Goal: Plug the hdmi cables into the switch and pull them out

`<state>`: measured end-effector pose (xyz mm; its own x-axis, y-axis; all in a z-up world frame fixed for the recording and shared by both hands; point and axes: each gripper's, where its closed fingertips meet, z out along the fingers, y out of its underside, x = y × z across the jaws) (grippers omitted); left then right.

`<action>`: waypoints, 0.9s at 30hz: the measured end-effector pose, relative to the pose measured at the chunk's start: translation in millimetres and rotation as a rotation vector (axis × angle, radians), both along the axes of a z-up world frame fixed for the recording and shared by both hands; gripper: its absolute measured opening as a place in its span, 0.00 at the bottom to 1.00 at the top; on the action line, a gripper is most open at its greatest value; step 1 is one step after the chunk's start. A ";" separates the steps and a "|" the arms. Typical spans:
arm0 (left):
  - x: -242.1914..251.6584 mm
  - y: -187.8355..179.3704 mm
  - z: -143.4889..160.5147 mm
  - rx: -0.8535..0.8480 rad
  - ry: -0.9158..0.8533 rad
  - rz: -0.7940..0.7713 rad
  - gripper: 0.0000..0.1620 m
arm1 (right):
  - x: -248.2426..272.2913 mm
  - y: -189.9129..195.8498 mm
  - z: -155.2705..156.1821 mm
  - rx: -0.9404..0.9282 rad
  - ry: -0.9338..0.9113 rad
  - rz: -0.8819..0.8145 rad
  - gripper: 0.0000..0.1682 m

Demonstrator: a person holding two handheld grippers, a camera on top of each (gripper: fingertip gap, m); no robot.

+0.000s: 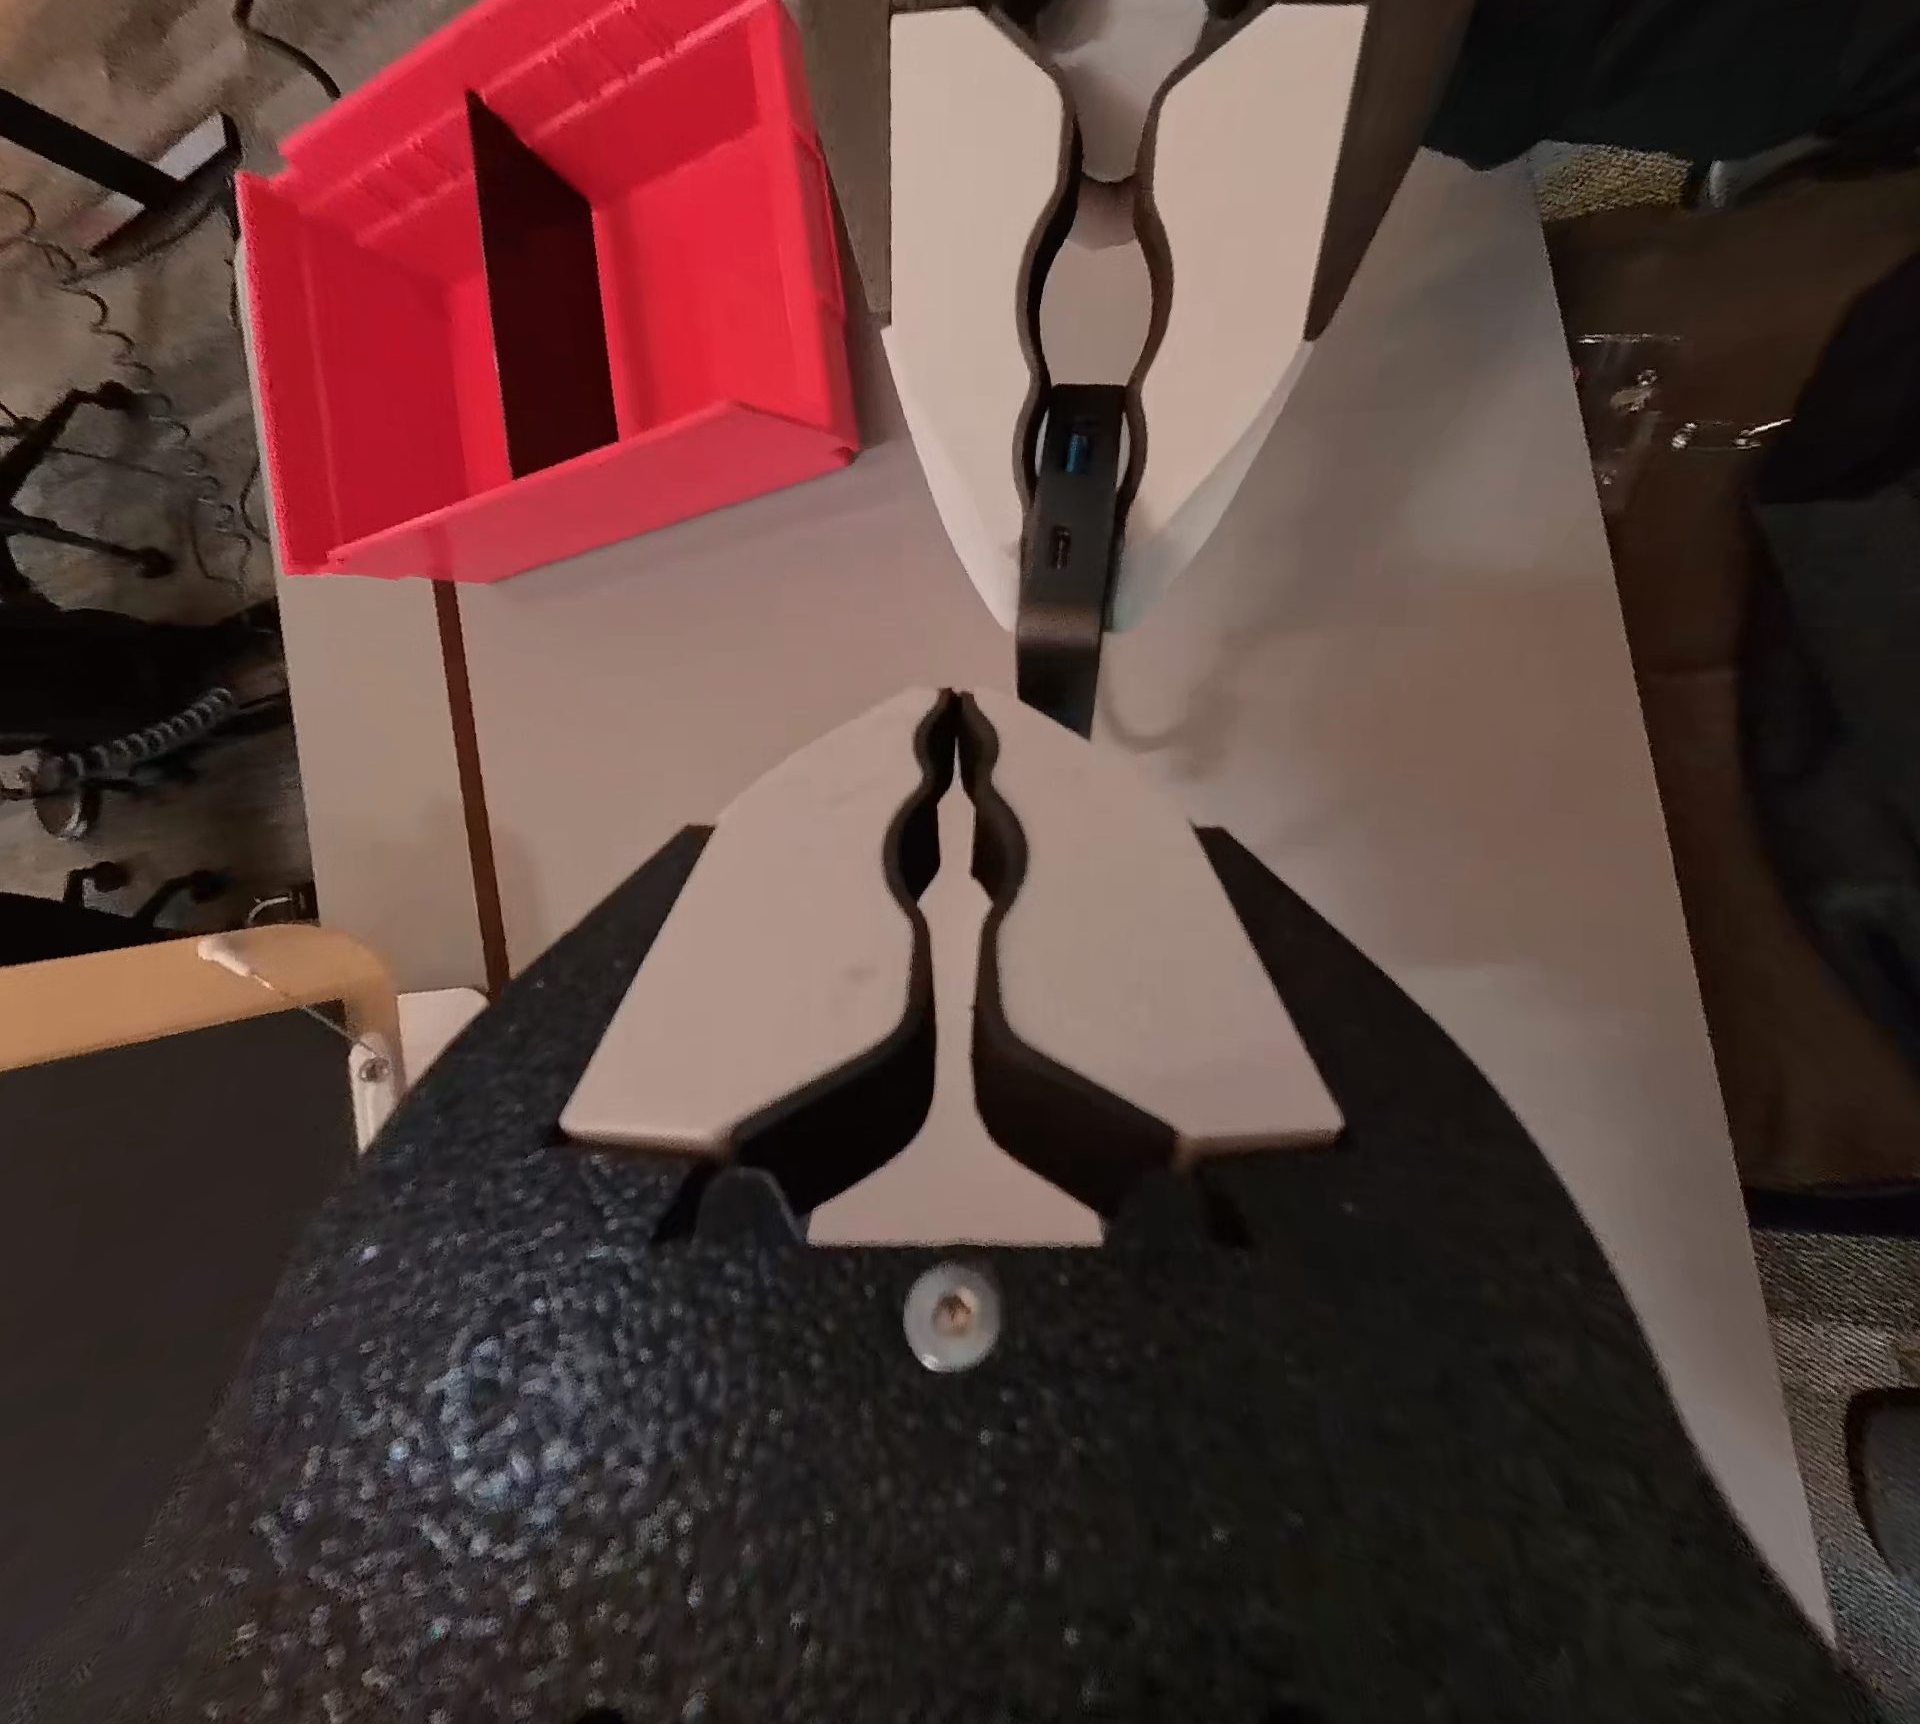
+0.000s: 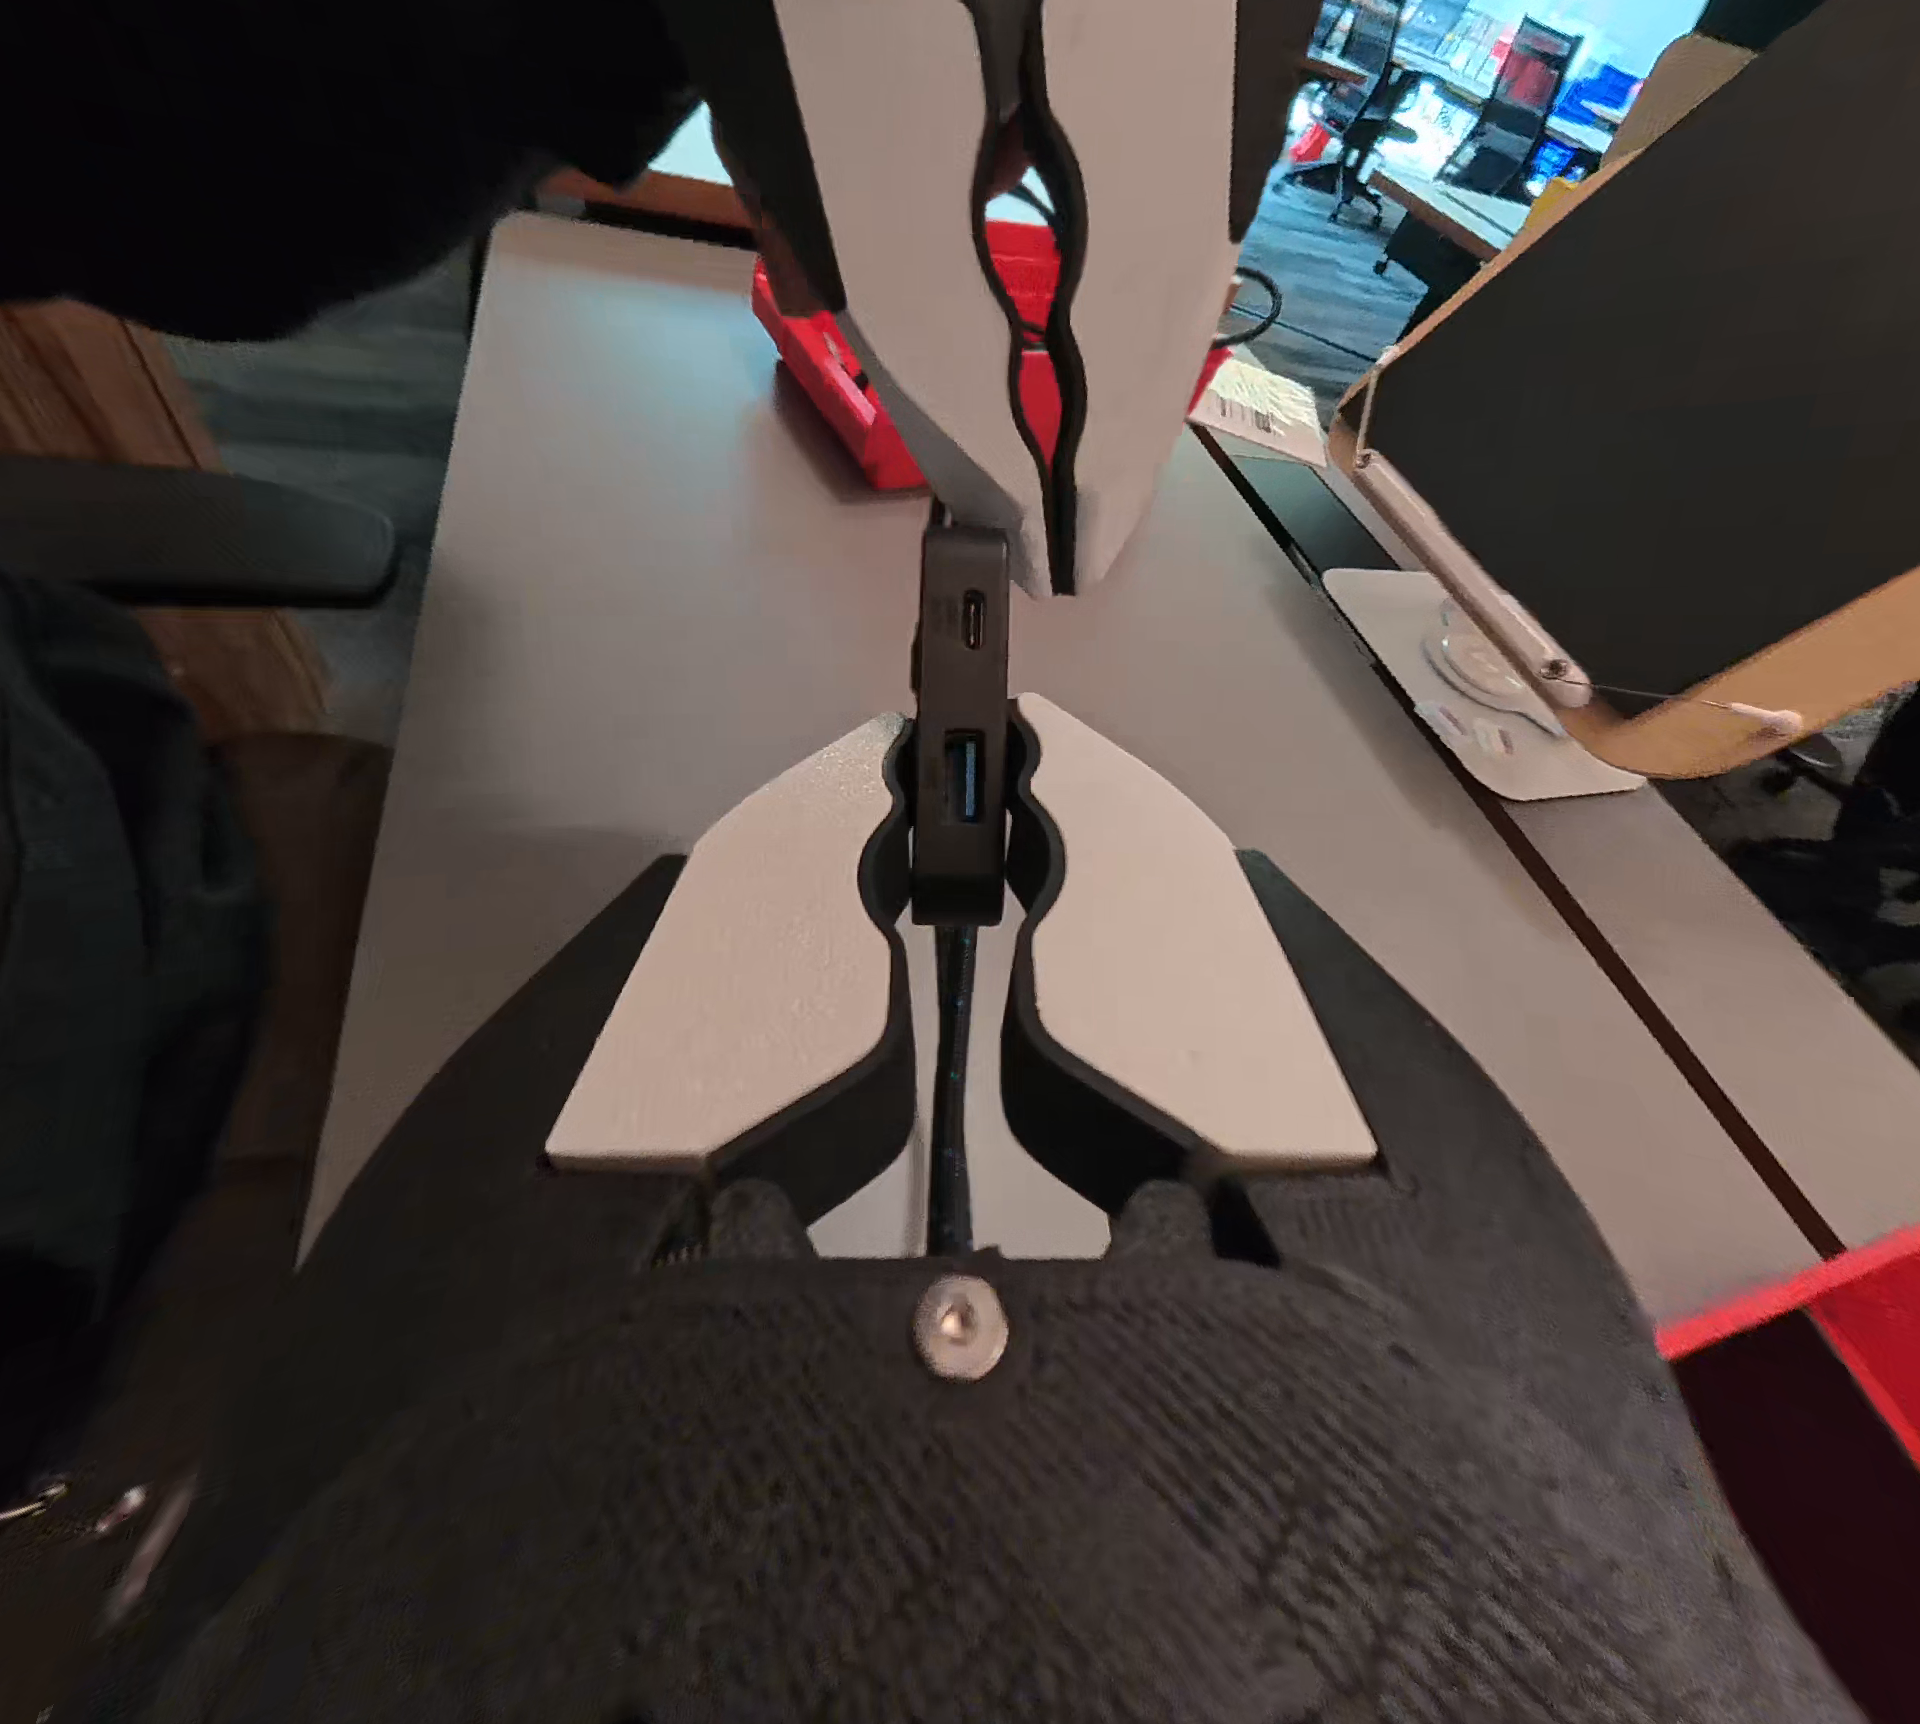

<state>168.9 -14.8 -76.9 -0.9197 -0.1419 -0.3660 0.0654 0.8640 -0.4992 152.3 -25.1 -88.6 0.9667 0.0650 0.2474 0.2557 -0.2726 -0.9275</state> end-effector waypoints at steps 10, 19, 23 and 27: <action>-15.0 -5.4 9.2 -0.108 0.157 -0.020 0.24 | 5.2 1.0 -0.6 0.004 -0.058 -0.018 0.08; -5.0 -10.9 -21.0 0.007 0.108 0.022 0.08 | 9.8 1.6 -6.2 -0.006 -0.112 -0.055 0.10; 17.3 4.4 3.4 -0.229 0.110 0.195 0.08 | 41.2 -23.2 22.4 0.137 -0.194 -0.259 0.20; 45.1 33.7 40.5 -0.694 0.168 0.406 0.08 | 60.1 -45.9 46.6 0.242 -0.113 -0.438 0.25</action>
<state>214.0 18.8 -36.4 -0.7826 -0.6191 0.0657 -0.3097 0.2956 -0.9037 212.3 -71.0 -42.1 0.8569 -0.4121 0.3096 0.2677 -0.1574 -0.9506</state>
